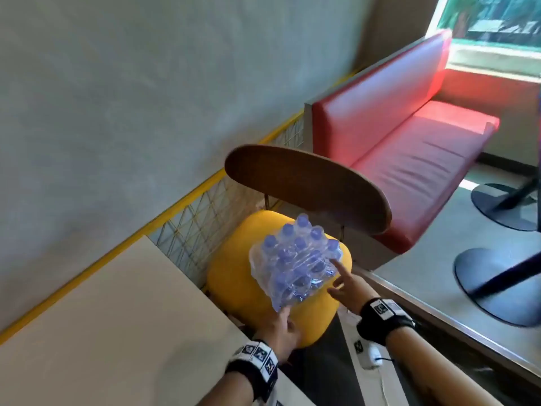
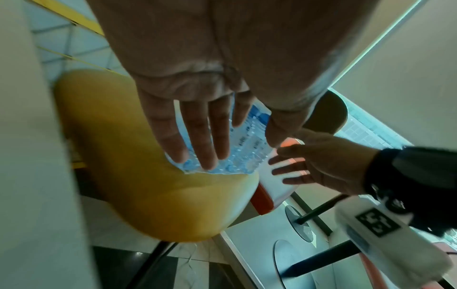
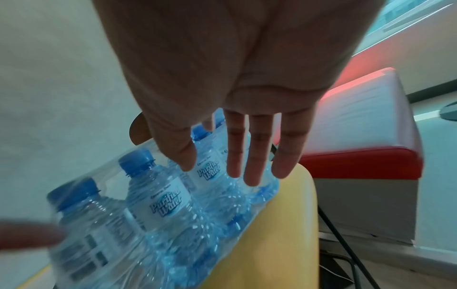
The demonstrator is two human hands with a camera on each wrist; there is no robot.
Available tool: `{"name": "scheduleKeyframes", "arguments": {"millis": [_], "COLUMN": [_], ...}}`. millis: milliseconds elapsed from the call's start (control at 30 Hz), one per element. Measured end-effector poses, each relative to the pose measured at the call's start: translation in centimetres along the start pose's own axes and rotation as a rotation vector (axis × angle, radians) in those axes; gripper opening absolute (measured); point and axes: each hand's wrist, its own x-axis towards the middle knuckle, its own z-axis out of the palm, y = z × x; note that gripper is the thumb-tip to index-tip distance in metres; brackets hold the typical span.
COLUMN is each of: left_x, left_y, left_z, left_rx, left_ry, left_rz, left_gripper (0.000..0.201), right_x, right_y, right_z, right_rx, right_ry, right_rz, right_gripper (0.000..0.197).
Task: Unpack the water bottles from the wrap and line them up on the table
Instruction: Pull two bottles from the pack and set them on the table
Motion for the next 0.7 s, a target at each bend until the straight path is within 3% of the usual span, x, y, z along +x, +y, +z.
{"name": "scheduleKeyframes", "arguments": {"millis": [133,233,333,467,567,633,700], "left_x": [4.6,6.1,7.5,8.3,8.6,8.6,8.2], "left_y": [3.5,5.3,6.3,6.6,6.6,6.6,6.2], "left_z": [1.1,0.7,1.2,3.0,3.1,2.7,2.2], "left_rx": [-0.062,-0.109,-0.015,0.093,0.06,0.066,0.069], "left_ry": [0.047,0.104,0.149,0.238,0.301,0.288,0.244], "left_rz": [0.009,-0.015,-0.082,-0.129,-0.128,-0.122,-0.107], "left_gripper": [0.109,0.106,0.105,0.115,0.1,0.076,0.067], "right_x": [2.5,4.2,5.4,5.6,4.3,3.0,1.8], "right_y": [-1.9,-1.9,-1.9,-1.5,-0.7,-0.1,0.3], "right_z": [-1.1,-0.6,-0.4,-0.2,-0.1,0.2,0.4], "right_rx": [-0.03,-0.045,-0.051,-0.066,-0.061,0.007,0.047], "right_ry": [-0.078,-0.133,-0.099,-0.056,-0.007,0.027,0.062], "right_rz": [-0.073,-0.091,-0.11,-0.074,-0.095,-0.095,-0.118], "right_gripper": [0.087,0.1,0.116,0.091,0.088,0.084,0.079]}}
